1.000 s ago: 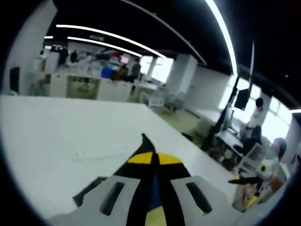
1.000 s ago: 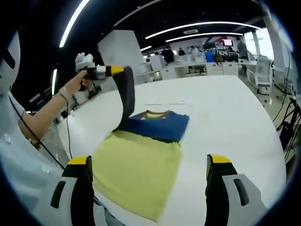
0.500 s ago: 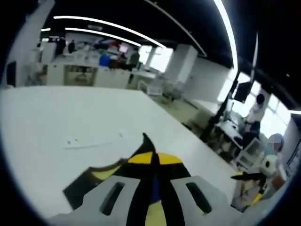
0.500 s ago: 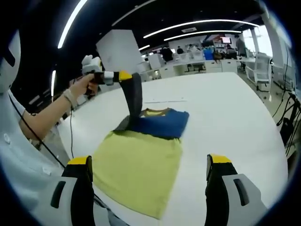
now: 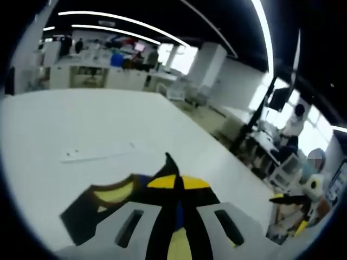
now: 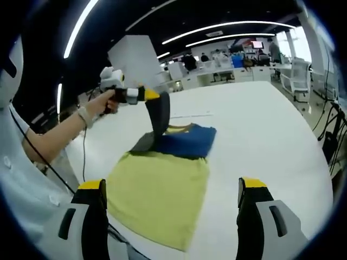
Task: Fold the garment on the visible template until the final outline fits inside the template.
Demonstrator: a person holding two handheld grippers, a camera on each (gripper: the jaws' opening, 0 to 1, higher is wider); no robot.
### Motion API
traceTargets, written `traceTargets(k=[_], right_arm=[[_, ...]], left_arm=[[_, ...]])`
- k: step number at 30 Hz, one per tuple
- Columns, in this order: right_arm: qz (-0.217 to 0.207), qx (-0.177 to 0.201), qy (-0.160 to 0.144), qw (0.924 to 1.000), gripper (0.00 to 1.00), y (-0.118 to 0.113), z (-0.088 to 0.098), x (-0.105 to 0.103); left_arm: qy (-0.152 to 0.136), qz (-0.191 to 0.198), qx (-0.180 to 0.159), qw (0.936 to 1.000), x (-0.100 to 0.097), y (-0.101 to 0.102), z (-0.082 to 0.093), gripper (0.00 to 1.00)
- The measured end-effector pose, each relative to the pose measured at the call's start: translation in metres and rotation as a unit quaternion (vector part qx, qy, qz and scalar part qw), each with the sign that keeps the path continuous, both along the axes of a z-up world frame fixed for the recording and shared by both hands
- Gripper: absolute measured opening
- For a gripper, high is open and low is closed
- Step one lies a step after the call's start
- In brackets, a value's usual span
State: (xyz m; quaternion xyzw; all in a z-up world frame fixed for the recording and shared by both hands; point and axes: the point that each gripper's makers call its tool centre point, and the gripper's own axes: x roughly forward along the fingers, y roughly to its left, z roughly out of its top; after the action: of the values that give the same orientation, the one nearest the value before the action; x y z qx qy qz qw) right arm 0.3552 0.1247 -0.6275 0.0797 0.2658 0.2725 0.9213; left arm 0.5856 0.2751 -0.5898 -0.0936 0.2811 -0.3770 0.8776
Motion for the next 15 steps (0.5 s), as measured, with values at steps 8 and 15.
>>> traceTargets(k=[8,15], right_arm=[[0.003,0.001,0.006,1.0,1.0,0.003,-0.003,-0.002],[-0.001,0.002,0.011,0.9999,1.0,0.003,-0.005,-0.002]], left_arm=[[0.022,0.0,0.003,0.9998,0.002,-0.008,-0.023,0.0],[0.037,-0.002,0.011,0.9993,0.007,-0.013,-0.039,0.0]])
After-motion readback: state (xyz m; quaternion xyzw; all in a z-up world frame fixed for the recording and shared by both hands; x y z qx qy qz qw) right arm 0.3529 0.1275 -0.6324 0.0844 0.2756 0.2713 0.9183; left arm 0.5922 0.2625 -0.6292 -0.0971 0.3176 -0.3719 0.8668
